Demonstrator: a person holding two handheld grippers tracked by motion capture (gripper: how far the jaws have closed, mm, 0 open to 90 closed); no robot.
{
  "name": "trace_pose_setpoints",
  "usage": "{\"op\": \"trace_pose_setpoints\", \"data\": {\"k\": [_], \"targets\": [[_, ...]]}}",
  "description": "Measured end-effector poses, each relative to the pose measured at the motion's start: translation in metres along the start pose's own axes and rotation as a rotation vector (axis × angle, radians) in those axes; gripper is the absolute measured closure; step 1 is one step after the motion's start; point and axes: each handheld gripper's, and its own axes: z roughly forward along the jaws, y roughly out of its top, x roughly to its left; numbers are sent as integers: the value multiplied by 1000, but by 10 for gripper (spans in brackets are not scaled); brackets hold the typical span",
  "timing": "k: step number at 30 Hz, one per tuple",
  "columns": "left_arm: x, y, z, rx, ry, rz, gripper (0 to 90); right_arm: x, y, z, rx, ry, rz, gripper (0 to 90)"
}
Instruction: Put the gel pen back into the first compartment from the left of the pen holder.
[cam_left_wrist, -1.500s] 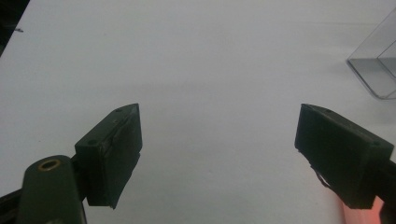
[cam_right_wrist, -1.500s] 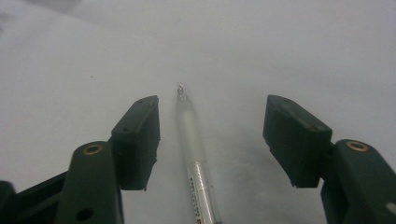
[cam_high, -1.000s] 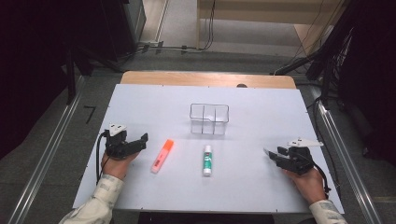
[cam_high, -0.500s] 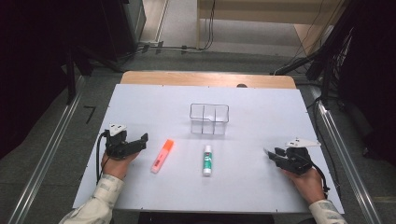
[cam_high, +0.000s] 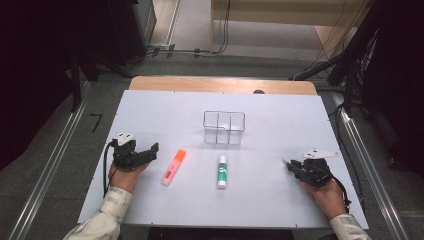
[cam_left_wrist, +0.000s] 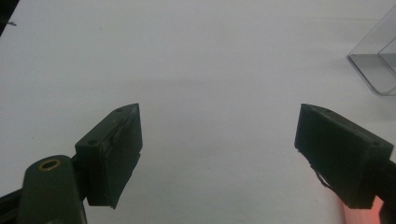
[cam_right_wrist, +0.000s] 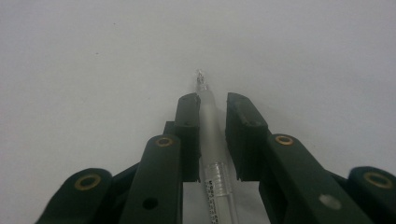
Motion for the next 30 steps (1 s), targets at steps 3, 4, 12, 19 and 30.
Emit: {"op": "trace_pose_setpoints", "data": {"k": [3, 4, 12, 19, 30], "targets": [[0, 0, 0, 0, 1, 0, 156, 1, 0, 0, 1, -4, -3, 760], [0, 0, 0, 0, 1, -1, 156, 1, 1, 1, 0, -5, -7, 769], [0, 0, 0, -2, 0, -1, 156, 1, 2, 0, 7, -5, -6, 783], [0, 0, 0, -2, 1, -2, 156, -2, 3, -4, -26, -2, 27, 786], [0, 0, 0, -2, 0, 0, 156, 0, 9, -8, -50, 12, 24, 789]]}}
